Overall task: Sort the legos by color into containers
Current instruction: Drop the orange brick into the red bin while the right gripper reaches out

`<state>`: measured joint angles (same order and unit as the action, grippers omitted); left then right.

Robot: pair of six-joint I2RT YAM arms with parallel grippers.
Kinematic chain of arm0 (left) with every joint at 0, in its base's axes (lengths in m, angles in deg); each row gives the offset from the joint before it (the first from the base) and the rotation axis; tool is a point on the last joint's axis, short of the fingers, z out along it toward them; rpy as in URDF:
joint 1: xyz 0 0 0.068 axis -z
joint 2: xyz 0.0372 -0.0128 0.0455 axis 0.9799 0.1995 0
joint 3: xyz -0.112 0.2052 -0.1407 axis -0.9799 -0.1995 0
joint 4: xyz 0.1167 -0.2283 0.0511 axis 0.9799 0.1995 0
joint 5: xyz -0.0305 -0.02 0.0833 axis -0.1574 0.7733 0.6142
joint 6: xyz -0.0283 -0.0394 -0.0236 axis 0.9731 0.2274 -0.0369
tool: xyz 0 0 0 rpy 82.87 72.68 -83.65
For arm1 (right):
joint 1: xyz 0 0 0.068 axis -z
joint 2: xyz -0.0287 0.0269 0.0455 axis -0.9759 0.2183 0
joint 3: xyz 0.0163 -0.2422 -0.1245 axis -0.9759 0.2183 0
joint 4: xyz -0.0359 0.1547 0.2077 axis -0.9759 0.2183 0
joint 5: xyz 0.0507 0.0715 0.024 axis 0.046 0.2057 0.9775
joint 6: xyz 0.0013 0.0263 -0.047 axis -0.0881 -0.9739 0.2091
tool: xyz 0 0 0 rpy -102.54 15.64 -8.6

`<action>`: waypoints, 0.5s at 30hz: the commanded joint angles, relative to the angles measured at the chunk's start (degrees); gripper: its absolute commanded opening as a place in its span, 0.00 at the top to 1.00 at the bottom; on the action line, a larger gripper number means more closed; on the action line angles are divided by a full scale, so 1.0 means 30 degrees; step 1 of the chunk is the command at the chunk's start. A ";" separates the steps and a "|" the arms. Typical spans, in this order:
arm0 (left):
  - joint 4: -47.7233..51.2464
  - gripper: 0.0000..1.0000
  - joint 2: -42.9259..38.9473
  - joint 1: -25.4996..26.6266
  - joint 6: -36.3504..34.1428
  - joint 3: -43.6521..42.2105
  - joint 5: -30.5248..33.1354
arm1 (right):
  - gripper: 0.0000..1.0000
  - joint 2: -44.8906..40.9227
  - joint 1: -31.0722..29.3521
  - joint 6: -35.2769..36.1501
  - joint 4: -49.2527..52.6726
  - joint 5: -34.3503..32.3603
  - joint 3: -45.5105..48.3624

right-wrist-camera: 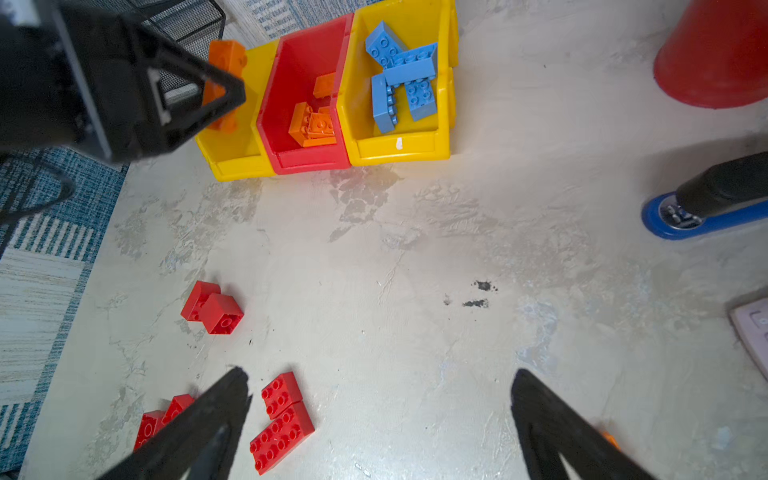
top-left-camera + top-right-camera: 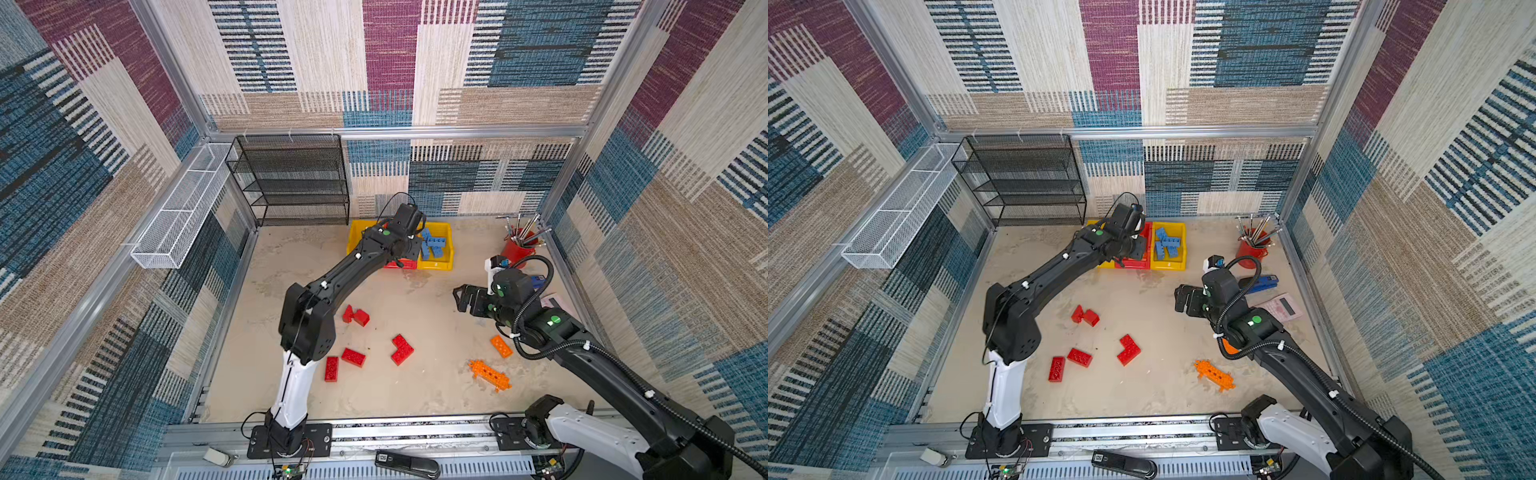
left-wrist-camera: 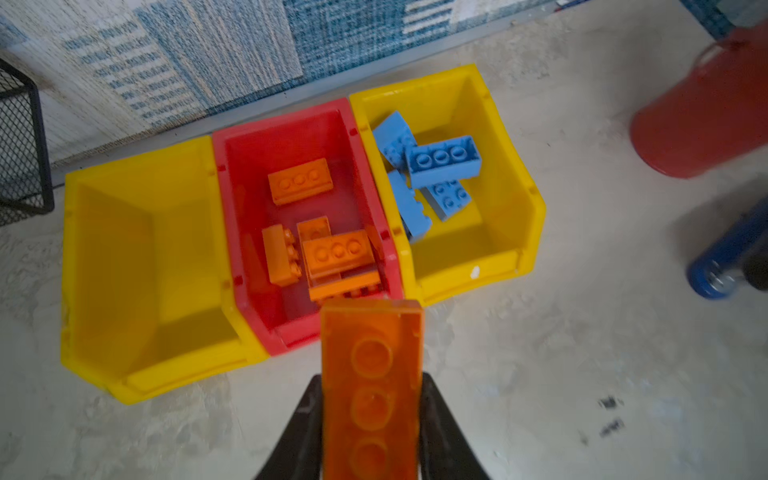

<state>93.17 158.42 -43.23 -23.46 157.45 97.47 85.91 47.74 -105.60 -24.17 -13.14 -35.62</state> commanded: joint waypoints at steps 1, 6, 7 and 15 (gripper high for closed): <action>0.2410 0.72 0.3331 -0.0798 -0.0768 0.5023 -0.1606 | 0.01 0.0380 0.0010 0.0360 -0.0549 -0.0951 -0.0526; 0.2855 0.71 0.7763 -0.1684 -0.1139 1.0545 -0.2310 | 0.01 0.0616 0.0208 0.0368 -0.0252 -0.1663 -0.0862; 0.2444 0.71 0.7961 -0.1825 -0.1033 1.0350 -0.2464 | 0.01 0.0711 0.0266 0.0321 -0.0200 -0.1688 -0.0908; 0.0399 0.30 0.7939 -0.2410 -0.0029 0.8196 -0.3384 | 0.01 0.2347 0.0675 0.0026 -0.0046 -0.1642 -0.0946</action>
<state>97.37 182.23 -50.44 -24.34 182.15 88.60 91.90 49.43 -105.03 -24.02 -17.38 -38.44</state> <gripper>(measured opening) 0.573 0.993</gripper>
